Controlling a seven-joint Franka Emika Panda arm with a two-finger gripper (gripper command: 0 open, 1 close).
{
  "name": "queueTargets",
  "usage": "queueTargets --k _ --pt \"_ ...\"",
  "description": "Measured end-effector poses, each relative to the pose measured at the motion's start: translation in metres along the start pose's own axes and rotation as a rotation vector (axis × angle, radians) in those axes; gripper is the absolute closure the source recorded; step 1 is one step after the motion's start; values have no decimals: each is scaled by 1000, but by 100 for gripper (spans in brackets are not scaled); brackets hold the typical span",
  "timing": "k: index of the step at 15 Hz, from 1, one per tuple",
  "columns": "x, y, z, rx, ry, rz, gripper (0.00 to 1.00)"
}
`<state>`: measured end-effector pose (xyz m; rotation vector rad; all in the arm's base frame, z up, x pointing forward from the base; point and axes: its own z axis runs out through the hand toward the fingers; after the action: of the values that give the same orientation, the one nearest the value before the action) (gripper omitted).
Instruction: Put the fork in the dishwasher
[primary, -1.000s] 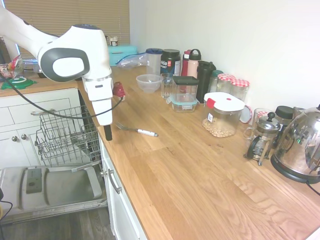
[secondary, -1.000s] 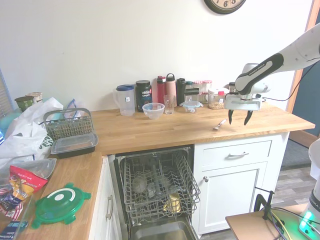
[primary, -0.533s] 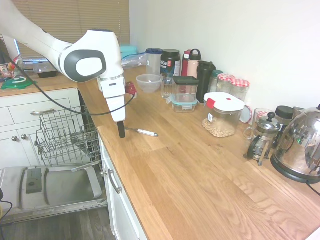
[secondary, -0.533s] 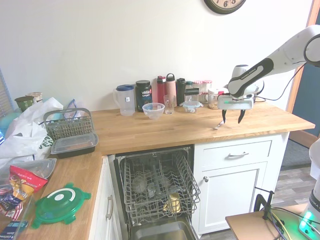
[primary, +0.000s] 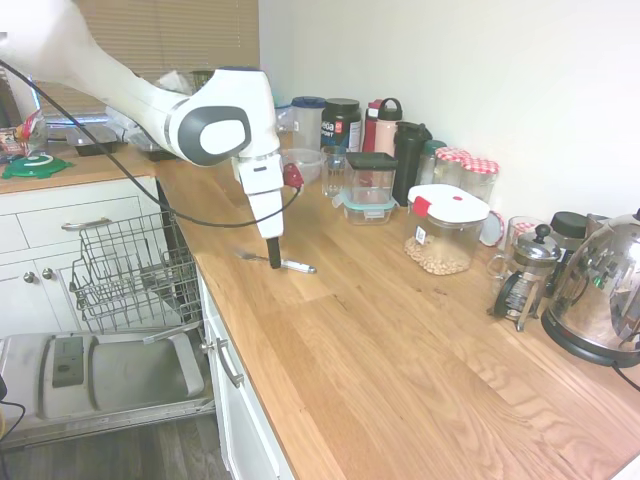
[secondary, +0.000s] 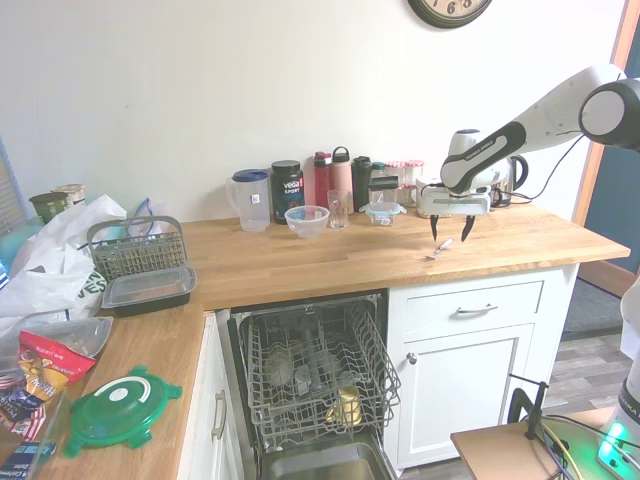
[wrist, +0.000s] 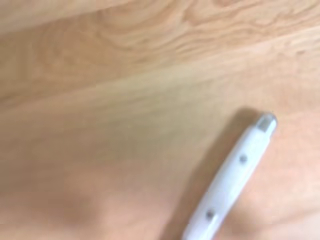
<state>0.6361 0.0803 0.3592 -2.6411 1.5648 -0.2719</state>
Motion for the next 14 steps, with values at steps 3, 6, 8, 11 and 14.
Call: queueTargets --k 3,6,8,11,14 --pt "5 -8 6 3 0 7 100" --pt "1 -15 13 -2 3 6 100" --pt "0 -17 23 -16 3 14 100" --pt "6 -17 29 -21 7 24 100" --pt "8 -17 29 -23 8 28 100"
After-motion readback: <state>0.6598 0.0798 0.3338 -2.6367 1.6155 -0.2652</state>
